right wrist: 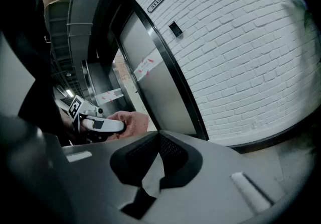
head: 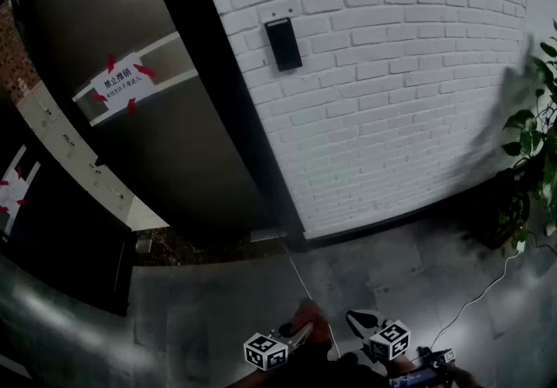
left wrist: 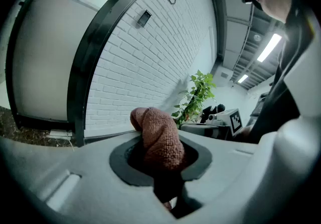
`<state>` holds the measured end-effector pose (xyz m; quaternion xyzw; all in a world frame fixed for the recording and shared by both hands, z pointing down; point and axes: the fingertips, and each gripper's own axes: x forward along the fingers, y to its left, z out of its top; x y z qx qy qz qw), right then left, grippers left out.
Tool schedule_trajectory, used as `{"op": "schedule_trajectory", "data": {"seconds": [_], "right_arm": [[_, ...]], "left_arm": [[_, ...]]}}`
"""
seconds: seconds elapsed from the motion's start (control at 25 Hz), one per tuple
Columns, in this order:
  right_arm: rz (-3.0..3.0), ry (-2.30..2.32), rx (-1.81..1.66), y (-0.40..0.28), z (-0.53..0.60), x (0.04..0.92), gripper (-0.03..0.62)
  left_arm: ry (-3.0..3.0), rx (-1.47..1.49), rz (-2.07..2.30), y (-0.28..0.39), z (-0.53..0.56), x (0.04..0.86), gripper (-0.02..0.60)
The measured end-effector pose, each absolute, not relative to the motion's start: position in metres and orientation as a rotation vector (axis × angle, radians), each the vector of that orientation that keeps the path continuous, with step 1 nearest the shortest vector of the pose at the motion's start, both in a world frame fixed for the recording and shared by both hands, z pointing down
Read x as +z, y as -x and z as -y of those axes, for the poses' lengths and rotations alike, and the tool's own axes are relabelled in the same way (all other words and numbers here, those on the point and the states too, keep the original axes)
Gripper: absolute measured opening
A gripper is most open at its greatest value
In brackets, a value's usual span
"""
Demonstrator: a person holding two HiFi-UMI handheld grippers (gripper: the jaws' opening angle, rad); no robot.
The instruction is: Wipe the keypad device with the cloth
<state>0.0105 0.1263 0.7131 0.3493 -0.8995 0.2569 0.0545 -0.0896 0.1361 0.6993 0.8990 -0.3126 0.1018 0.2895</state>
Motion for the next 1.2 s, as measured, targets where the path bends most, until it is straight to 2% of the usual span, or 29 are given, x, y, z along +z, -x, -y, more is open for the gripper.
{"op": "schedule_trajectory", "data": {"seconds": [0.48, 0.88, 1.2], "right_arm": [[2.609, -1.294, 0.681, -0.027, -0.010, 0.689, 0.002], [2.601, -1.338, 0.615, 0.015, 0.073, 0.676, 0.002], [2.661, -1.325, 0.596, 0.027, 0.115, 0.661, 0.002]], "left_arm": [[-2.487, 0.182, 0.667, 0.086, 0.007, 0.686, 0.067], [-2.519, 0.173, 0.662, 0.137, 0.079, 0.676, 0.067], [-2.521, 0.129, 0.692, 0.145, 0.111, 0.663, 0.067]]}}
